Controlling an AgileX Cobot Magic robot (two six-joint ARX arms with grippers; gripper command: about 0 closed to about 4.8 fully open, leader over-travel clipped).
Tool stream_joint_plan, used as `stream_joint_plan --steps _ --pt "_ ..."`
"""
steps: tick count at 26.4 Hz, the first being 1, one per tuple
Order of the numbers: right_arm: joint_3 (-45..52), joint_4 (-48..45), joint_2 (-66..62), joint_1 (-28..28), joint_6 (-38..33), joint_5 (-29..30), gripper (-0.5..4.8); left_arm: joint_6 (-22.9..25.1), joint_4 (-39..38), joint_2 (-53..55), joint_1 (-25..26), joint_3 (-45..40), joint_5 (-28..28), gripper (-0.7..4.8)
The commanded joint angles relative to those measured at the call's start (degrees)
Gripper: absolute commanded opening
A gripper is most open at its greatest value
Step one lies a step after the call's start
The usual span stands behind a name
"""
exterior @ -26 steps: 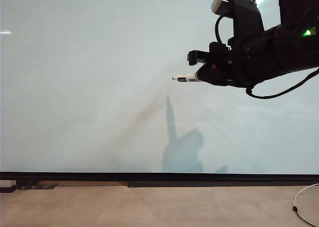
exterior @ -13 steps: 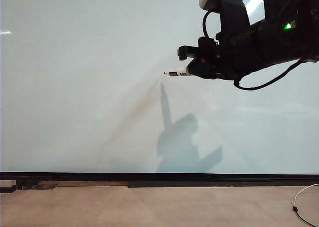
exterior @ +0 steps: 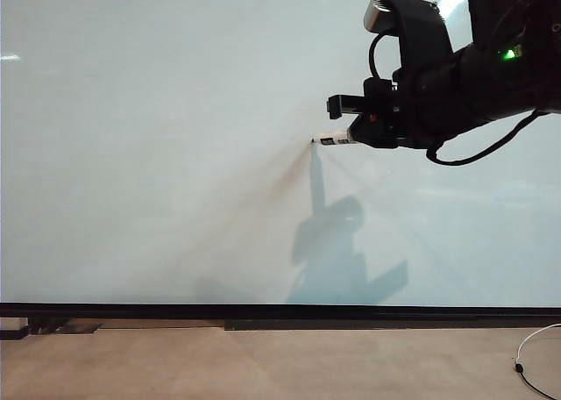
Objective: Pick up the pen on the shelf to the right of the whiteboard and draw a straight line.
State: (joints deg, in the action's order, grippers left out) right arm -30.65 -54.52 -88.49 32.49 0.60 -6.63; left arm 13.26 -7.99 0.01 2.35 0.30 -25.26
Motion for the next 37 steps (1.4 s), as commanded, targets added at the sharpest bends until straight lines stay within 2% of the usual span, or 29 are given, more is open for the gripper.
stream_joint_plan --steps 1,17,31,37 --pt "-0.26 -0.52 0.15 -0.33 0.55 -1.40 -0.05 -0.20 -0.44 0.00 -0.04 0.11 -0.74 -0.05" --pt "0.02 0.79 2.49 -0.33 4.39 -6.82 -0.05 -0.15 -0.44 0.00 -0.04 0.11 -0.72 -0.05" --pt "0.20 3.89 3.76 -0.87 4.42 -10.12 -0.05 -0.17 -0.44 0.00 -0.02 0.11 -0.74 -0.05" --pt "4.17 3.72 7.78 -1.20 5.44 -12.09 -0.05 -0.17 -0.42 0.00 -0.04 0.11 -1.25 -0.05"
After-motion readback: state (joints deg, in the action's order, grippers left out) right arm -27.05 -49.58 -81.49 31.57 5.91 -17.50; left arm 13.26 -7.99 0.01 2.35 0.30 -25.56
